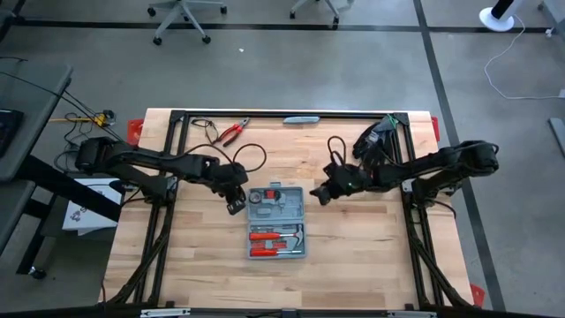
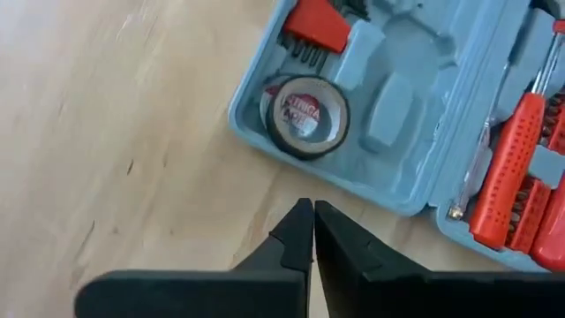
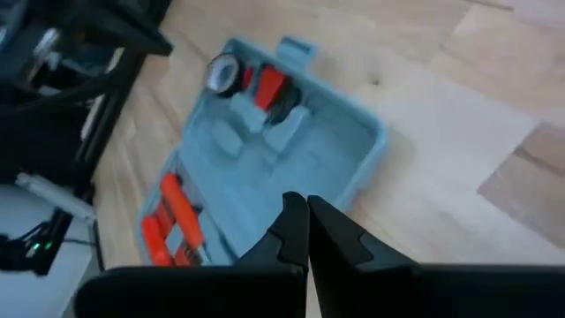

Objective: Prefit tool cases
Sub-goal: Put the black electrical tape into the gray tool case

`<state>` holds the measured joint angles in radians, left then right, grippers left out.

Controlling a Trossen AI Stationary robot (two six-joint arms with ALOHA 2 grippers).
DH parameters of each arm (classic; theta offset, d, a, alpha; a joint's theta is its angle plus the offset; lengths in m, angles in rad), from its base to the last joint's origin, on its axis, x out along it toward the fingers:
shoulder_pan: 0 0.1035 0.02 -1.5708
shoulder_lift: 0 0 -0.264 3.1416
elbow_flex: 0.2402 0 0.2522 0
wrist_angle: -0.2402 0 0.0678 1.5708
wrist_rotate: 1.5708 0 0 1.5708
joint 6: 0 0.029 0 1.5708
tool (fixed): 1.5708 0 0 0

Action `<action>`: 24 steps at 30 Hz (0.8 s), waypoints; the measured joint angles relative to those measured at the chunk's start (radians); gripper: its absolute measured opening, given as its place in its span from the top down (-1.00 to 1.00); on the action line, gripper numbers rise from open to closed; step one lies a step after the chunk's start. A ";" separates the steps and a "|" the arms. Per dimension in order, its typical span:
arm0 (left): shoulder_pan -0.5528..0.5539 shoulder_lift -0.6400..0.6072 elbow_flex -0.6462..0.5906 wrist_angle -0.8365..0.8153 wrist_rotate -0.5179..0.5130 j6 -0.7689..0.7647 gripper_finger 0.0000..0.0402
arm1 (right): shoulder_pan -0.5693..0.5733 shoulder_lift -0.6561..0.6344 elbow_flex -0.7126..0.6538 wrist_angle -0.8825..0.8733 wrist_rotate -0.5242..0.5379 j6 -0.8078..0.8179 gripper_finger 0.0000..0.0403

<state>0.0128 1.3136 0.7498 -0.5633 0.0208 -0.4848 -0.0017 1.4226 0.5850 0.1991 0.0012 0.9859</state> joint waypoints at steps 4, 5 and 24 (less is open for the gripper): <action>0.029 0.002 0.005 -0.037 -0.019 0.132 0.99 | -0.018 0.088 0.073 -0.003 -0.004 -0.017 1.00; 0.037 0.002 0.013 -0.057 -0.034 0.170 0.99 | -0.020 0.118 0.101 -0.002 -0.005 -0.021 1.00; 0.085 0.008 -0.048 0.143 0.088 0.407 1.00 | -0.033 0.671 0.761 -0.149 -0.175 -0.233 1.00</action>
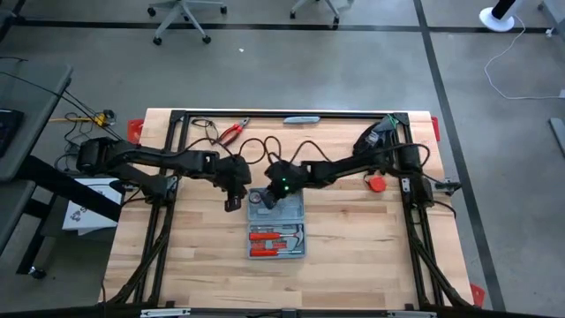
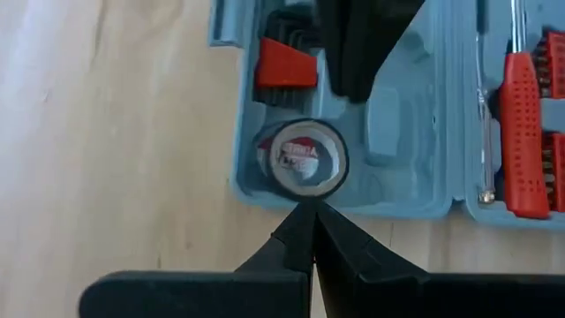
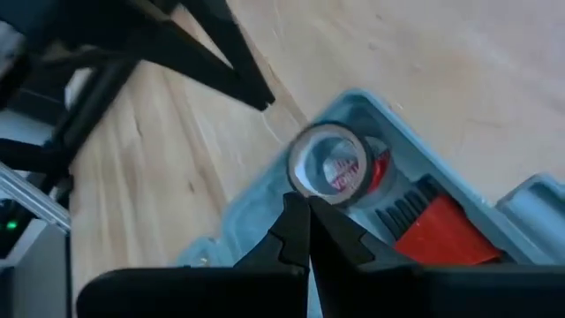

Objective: Prefit tool cases
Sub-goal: Put the black electrical tape into the gray tool case

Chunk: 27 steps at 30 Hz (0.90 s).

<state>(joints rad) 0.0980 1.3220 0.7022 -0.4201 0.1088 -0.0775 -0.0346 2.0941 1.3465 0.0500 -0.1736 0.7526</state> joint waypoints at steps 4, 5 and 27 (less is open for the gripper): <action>0.007 0.000 -0.052 0.097 0.086 0.019 1.00 | 0.000 0.016 0.000 -0.007 -0.004 -0.003 1.00; 0.007 0.000 -0.063 0.120 0.102 0.016 1.00 | 0.000 0.016 -0.001 -0.013 -0.004 -0.009 1.00; 0.008 0.192 -0.087 0.320 0.168 0.009 1.00 | 0.000 0.016 -0.002 -0.033 -0.003 -0.066 1.00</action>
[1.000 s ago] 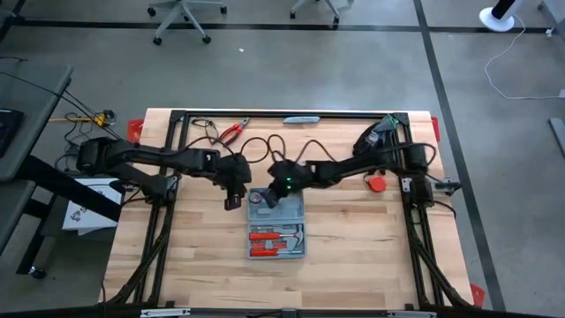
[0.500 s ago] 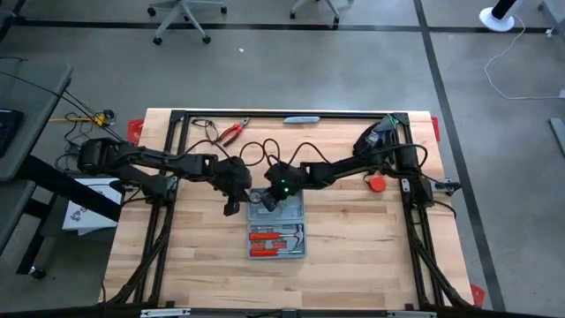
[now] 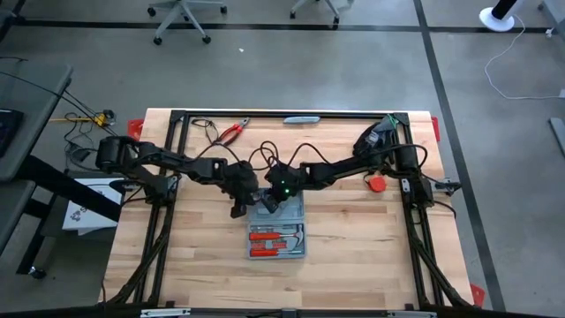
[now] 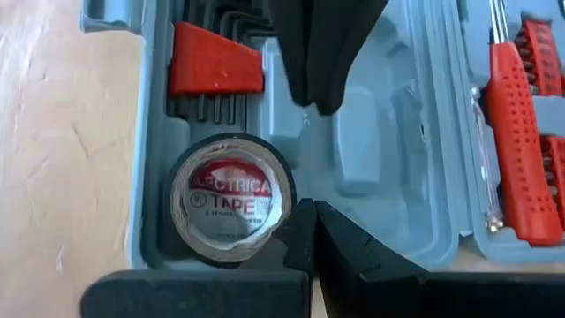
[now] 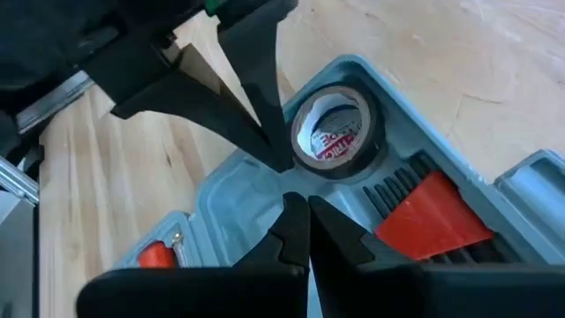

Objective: Prefit tool cases
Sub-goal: Put the black electrical tape into the gray tool case

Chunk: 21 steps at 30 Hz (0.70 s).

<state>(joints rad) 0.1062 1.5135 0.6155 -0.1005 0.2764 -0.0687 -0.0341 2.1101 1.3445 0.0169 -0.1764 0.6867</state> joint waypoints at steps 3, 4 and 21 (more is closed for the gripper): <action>0.002 -0.007 0.014 -0.009 0.005 -0.021 1.00 | 0.000 0.000 0.000 -0.002 0.003 -0.012 1.00; 0.003 -0.012 0.020 -0.019 0.009 -0.024 1.00 | 0.000 0.000 0.000 -0.001 0.003 -0.014 1.00; 0.053 -0.100 0.051 -0.170 -0.105 0.058 1.00 | -0.001 0.000 0.000 0.009 0.063 -0.015 1.00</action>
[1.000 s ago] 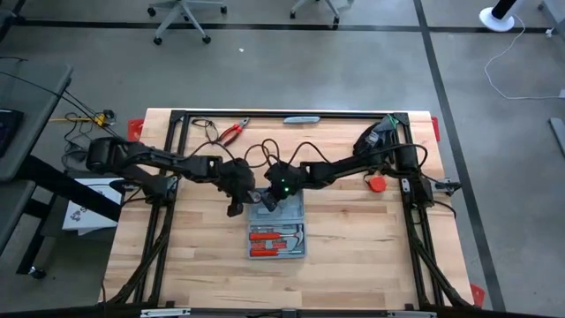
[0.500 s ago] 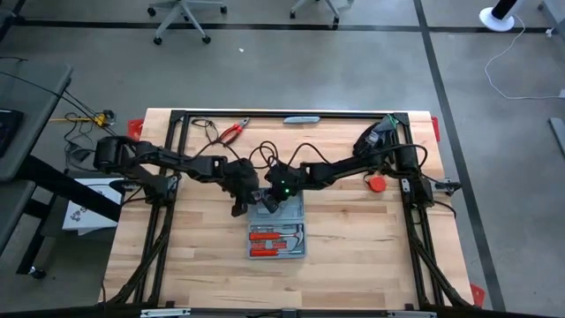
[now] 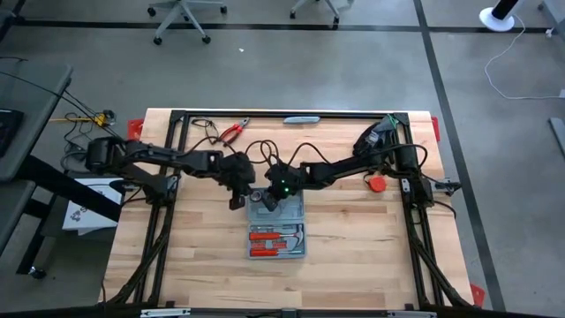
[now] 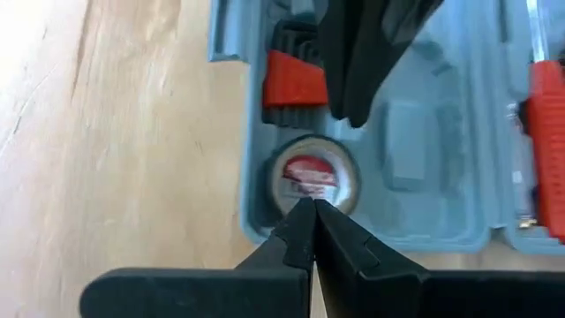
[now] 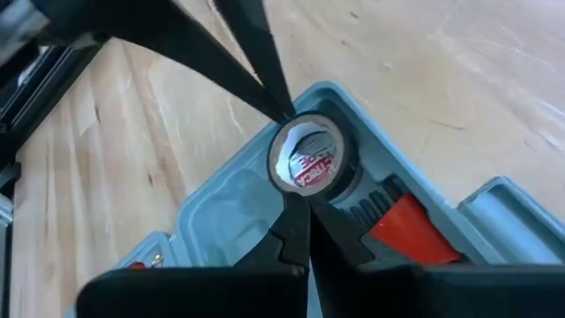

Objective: Prefit tool cases
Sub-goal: Put the black electrical tape into the gray tool case

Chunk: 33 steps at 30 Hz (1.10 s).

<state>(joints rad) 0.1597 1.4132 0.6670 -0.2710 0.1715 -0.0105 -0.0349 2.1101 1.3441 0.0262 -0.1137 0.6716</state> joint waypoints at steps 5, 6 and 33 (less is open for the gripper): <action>0.013 0.032 0.000 0.026 0.031 0.008 1.00 | -0.003 0.000 0.000 0.000 0.014 -0.007 1.00; 0.013 0.039 0.000 0.035 0.034 0.008 1.00 | -0.004 0.000 0.000 0.000 0.015 -0.007 1.00; -0.010 0.061 0.000 0.048 0.037 -0.039 1.00 | 0.026 0.091 0.068 0.020 0.072 -0.018 1.00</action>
<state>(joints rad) 0.1501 1.4746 0.6666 -0.2231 0.2088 -0.0498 -0.0089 2.2009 1.4126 0.0462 -0.0418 0.6534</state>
